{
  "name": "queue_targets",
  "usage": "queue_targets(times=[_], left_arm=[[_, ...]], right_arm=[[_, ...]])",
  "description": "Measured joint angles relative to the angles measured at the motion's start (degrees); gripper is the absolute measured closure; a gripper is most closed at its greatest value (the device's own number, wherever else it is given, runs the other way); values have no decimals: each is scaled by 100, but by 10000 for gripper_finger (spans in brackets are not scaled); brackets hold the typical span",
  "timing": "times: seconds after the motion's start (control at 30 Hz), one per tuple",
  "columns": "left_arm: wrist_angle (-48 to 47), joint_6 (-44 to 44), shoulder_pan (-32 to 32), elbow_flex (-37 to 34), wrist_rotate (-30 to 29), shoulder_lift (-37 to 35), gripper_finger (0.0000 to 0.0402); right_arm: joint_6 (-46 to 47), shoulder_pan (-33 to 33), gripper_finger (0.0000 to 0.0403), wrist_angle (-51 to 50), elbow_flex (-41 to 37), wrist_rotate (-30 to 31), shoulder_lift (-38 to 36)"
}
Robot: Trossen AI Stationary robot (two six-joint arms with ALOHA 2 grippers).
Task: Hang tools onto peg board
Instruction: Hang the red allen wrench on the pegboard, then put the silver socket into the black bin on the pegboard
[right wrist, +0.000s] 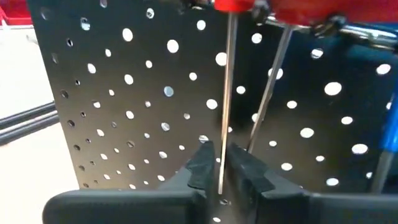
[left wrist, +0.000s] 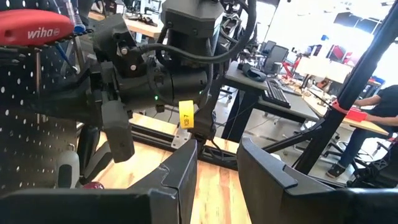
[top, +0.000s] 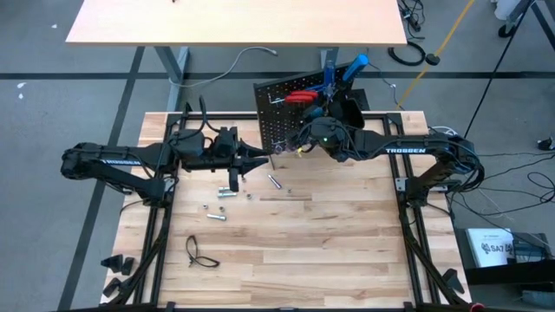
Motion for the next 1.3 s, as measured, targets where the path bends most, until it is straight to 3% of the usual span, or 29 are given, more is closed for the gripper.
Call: queue_targets(times=[0.43, 0.7, 0.93, 1.13, 1.3], left_arm=[[-19, -2, -44, 0, 192, 0, 285], [-206, 2, -96, 4, 203, 0, 285], [-784, 141, -94, 4, 291, 0, 285], [-2213, 486, -98, 4, 611, 2, 285], [-3242, 769, -96, 4, 633, 7, 285]], right_arm=[[-157, 115, 247, -23, 5, 39, -133], [-63, 453, 179, -593, 5, 15, -454], [623, 941, 157, -1089, 8, -445, -681], [1394, 1473, 156, -1285, 19, -1067, -626], [1796, 1909, 156, -1687, 16, -1057, -564]])
